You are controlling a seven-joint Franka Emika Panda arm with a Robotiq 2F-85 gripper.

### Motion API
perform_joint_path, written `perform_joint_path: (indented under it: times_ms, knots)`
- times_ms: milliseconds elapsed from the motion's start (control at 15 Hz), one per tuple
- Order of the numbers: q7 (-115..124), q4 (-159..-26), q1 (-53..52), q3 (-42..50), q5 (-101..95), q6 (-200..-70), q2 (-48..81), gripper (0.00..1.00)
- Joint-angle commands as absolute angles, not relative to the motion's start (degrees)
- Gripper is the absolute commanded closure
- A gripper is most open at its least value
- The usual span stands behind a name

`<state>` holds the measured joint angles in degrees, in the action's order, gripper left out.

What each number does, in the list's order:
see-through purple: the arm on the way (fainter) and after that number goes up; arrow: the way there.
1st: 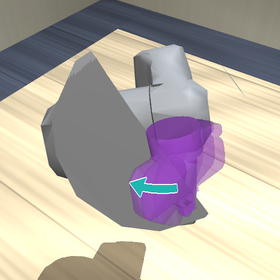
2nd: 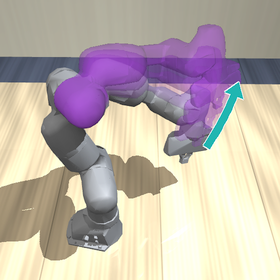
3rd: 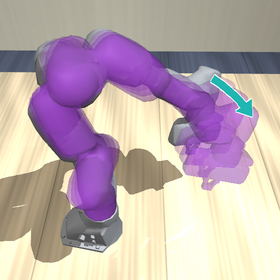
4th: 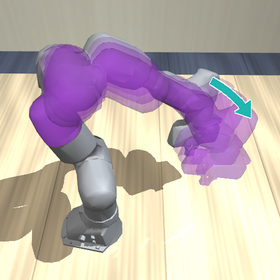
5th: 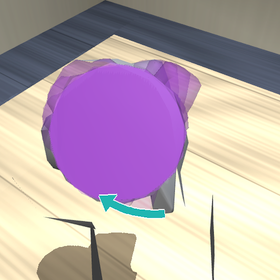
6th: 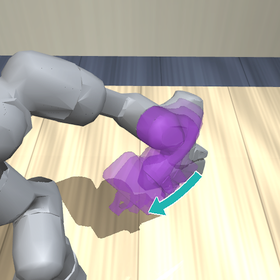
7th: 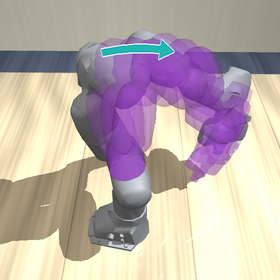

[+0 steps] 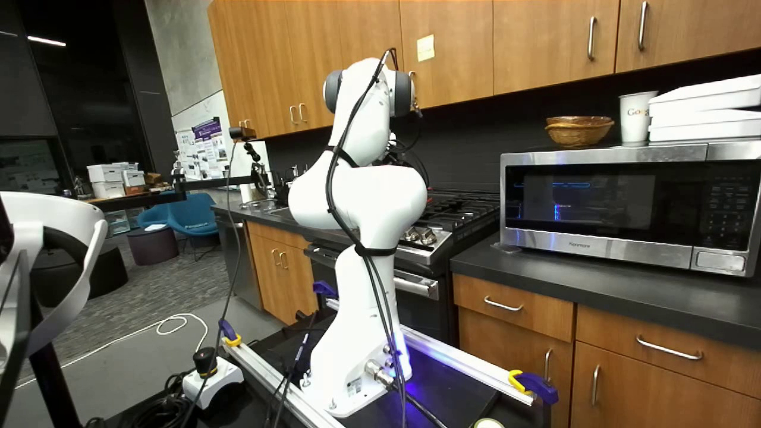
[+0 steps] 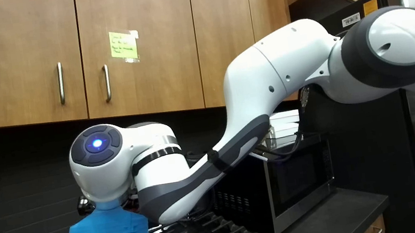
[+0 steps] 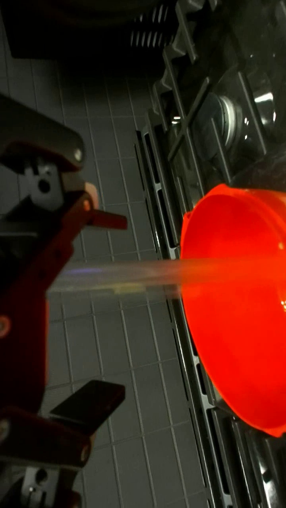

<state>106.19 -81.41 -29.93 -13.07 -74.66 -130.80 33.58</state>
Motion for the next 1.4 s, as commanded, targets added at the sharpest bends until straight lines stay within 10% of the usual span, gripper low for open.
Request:
perform_joint_path:
  times_ms: [0,1333]
  knots:
    - [109.1,-81.7,-30.6,-12.3,-77.3,-130.7,32.3,0.00]
    - [115.9,-79.1,-31.2,-12.5,-83.9,-130.6,30.6,0.00]
